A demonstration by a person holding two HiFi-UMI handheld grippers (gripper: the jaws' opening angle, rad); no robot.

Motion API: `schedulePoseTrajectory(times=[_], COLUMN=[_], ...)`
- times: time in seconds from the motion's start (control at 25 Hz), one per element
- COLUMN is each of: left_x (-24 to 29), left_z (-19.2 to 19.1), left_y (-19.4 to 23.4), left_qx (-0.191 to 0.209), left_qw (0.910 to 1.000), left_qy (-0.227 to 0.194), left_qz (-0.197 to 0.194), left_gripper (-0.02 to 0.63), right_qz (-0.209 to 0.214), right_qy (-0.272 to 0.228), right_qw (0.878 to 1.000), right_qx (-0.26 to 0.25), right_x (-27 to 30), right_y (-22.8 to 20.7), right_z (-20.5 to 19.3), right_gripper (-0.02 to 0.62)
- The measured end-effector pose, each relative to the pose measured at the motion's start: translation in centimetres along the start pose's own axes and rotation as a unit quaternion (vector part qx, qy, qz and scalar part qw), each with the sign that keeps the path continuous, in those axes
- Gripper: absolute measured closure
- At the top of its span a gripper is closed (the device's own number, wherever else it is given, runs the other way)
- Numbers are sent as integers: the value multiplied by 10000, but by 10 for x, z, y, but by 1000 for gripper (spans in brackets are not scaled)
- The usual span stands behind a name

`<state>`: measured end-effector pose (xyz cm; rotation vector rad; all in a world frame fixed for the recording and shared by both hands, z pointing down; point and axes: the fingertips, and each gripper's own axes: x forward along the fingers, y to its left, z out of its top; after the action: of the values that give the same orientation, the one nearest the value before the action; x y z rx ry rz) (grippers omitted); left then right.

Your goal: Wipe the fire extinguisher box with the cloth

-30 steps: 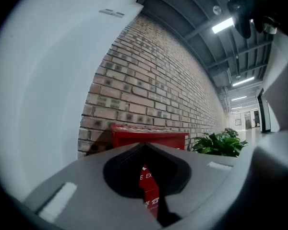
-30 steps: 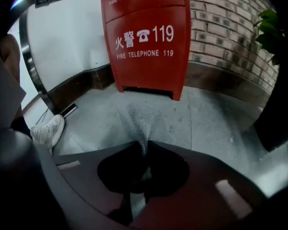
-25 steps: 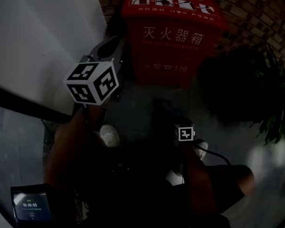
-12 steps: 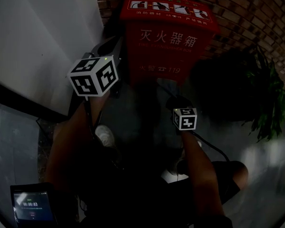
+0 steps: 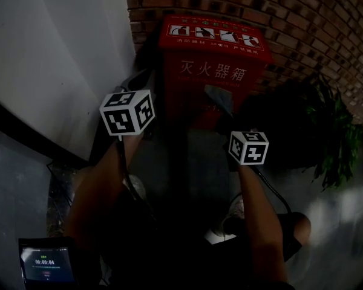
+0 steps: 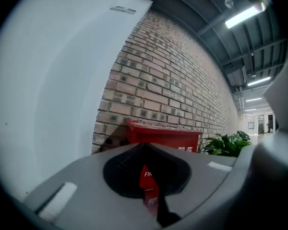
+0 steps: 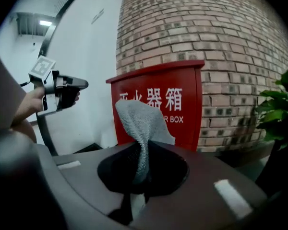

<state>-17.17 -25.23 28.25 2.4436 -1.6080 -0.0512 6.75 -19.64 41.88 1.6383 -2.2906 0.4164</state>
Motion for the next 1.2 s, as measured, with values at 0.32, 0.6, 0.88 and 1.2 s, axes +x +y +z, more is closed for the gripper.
schedulePoseTrajectory(times=[0.32,0.6,0.88,1.2], left_x=[-3,-8,-13,-9], left_z=[3,10,23,29], left_y=[-2,-1,3,35], left_qx=[-195,-423,-537,-758], left_qw=[9996,9982,9973,9958], left_qy=[-50,-186,-363,-485], left_qz=[-174,-389,-337,-170], left_gripper=[607,607,607,607], right_qz=[-34,11,118,174], right_qy=[-518,-779,-924,146], right_qw=[9979,9955,9901,9822], right_qx=[-393,-547,-1052,-1864], right_x=[-16,-13,1,78], right_y=[14,17,38,68], right_z=[92,157,220,268], right_gripper=[560,557,552,546])
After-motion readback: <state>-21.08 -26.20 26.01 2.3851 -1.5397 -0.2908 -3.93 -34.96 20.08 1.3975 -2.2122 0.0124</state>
